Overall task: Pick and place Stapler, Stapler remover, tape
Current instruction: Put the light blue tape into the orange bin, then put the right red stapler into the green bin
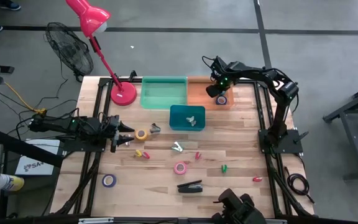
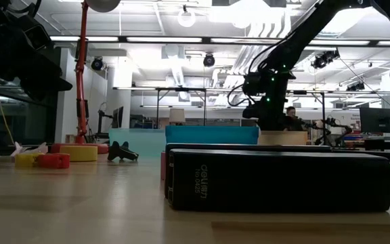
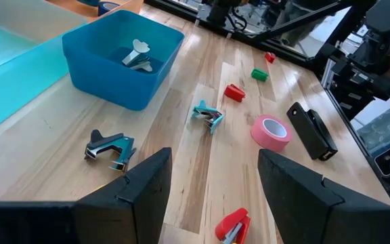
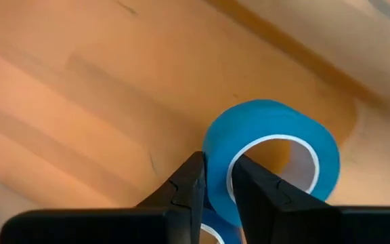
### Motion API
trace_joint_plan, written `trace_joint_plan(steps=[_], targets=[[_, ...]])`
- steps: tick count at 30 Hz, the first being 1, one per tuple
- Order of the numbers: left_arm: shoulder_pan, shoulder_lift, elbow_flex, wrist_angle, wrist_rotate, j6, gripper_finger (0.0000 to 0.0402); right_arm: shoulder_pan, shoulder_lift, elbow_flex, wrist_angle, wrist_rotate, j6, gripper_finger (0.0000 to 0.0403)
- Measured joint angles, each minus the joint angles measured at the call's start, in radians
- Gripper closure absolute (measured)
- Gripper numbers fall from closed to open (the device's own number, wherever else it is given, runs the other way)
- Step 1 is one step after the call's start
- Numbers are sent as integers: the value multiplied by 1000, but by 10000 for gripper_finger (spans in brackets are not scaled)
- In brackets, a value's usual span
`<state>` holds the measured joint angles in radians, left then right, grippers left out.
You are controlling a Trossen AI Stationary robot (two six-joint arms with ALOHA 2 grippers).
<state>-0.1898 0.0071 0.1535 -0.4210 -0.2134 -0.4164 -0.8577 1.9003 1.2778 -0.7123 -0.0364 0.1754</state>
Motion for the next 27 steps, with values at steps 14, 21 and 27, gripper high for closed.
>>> trace_joint_plan(steps=[14, 21, 27], targets=[[0, 0, 0, 0, 0, 0, 184, 0, -1, 0, -30, -1, 22, 254], [0, 0, 0, 0, 0, 0, 184, 0, -64, 0, -52, -5, 26, 218], [0, 0, 0, 0, 0, 0, 184, 0, -183, 0, -130, -25, 26, 216]])
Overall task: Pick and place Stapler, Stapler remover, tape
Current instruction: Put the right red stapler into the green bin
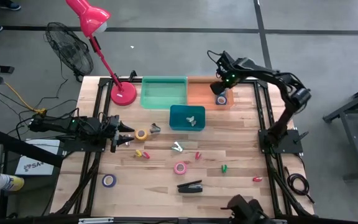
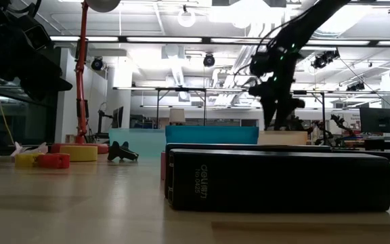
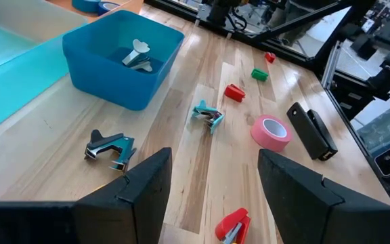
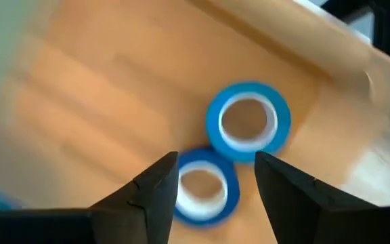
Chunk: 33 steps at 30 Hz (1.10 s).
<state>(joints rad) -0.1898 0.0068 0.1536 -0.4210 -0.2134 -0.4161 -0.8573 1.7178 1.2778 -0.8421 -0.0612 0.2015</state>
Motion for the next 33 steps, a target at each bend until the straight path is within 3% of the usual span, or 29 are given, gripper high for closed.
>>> trace_joint_plan(steps=[13, 24, 29, 33], targets=[[0, 0, 0, 0, 0, 0, 184, 85, -315, 0, -478, 9, 147, 218], [0, 0, 0, 0, 0, 0, 184, 390, -553, 0, -599, 121, 440, 218], [0, 0, 0, 0, 0, 0, 184, 534, -588, 0, -632, 111, 594, 221], [0, 0, 0, 0, 0, 0, 184, 656, -587, 0, -726, 71, 817, 221]])
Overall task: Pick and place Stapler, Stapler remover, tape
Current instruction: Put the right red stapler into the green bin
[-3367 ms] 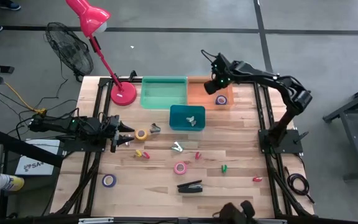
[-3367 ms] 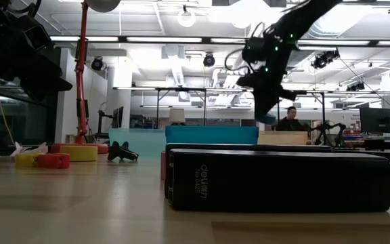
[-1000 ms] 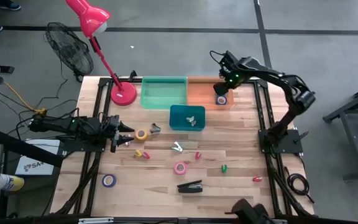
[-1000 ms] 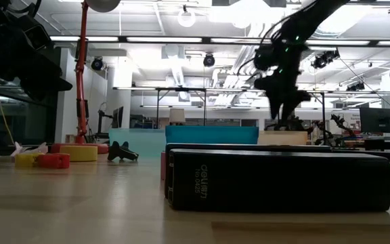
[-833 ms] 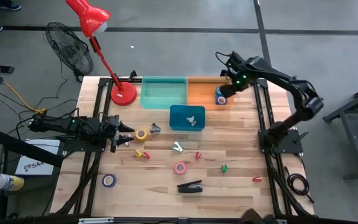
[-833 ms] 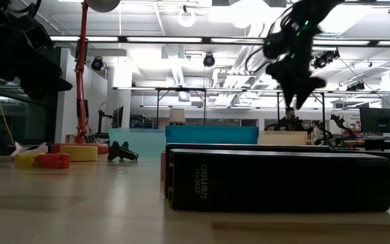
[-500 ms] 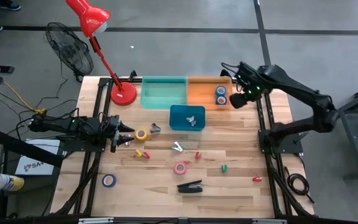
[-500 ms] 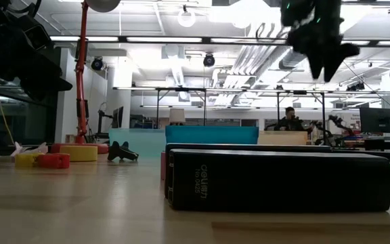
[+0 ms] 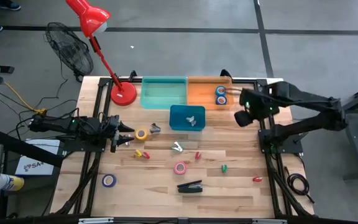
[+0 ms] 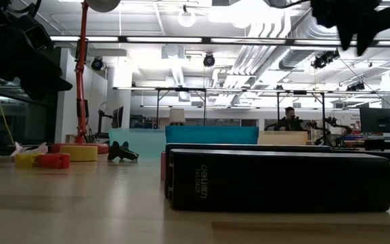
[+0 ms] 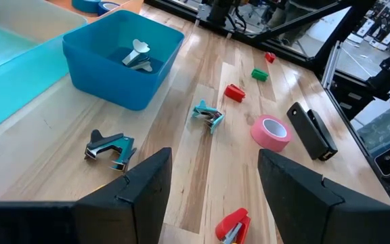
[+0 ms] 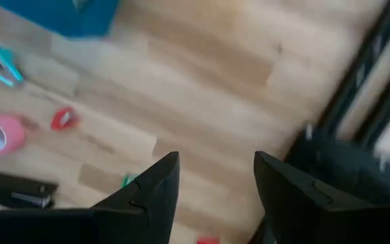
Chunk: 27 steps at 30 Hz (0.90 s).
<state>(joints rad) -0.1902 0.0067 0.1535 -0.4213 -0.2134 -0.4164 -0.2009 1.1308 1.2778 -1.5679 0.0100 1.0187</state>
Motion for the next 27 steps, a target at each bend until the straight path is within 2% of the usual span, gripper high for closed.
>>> trace_joint_plan(steps=[11, 17, 22, 27], targets=[[0, 0, 0, 0, 0, 0, 184, 332, 4, 0, 4, 5, 159, 222], [0, 0, 0, 0, 0, 0, 184, 488, 24, 0, 0, -35, 171, 222], [0, 0, 0, 0, 0, 0, 184, 617, 65, 0, -2, -83, 123, 222], [0, 0, 0, 0, 0, 0, 184, 733, 123, 0, -1, -99, -12, 222]])
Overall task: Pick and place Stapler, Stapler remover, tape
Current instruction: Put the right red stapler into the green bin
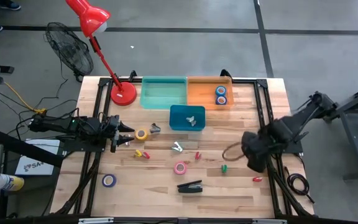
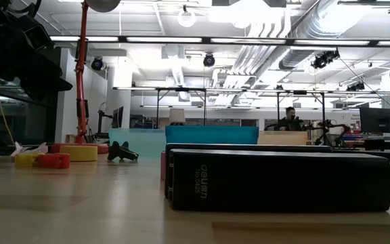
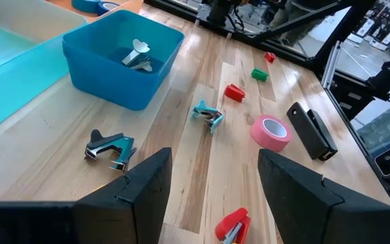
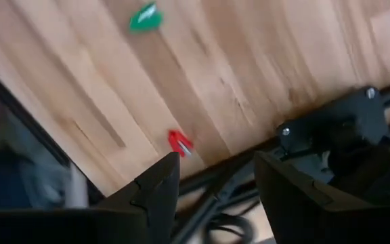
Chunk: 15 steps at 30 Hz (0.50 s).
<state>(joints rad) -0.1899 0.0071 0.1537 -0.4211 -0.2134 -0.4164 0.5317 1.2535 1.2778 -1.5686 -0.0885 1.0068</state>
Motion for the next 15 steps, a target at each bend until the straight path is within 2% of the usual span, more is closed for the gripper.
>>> trace_joint_plan(steps=[8, 15], targets=[[0, 0, 0, 0, 0, 0, 184, 124, 111, 0, 96, 10, -266, 222], [0, 0, 0, 0, 0, 0, 184, 217, 238, 0, 157, 5, -309, 222]])
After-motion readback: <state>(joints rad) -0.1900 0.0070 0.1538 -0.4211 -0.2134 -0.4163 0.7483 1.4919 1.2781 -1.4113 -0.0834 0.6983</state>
